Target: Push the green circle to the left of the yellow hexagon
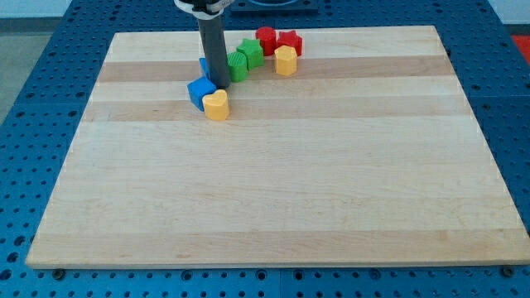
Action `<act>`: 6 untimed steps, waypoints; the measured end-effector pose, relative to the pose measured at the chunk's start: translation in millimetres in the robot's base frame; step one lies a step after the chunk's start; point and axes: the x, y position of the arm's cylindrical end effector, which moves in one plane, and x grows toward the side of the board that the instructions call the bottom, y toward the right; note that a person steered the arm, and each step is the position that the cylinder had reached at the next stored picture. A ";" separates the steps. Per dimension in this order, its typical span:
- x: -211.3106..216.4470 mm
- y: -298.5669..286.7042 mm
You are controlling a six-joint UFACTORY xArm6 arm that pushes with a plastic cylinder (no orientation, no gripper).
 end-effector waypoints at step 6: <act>-16.5 66.7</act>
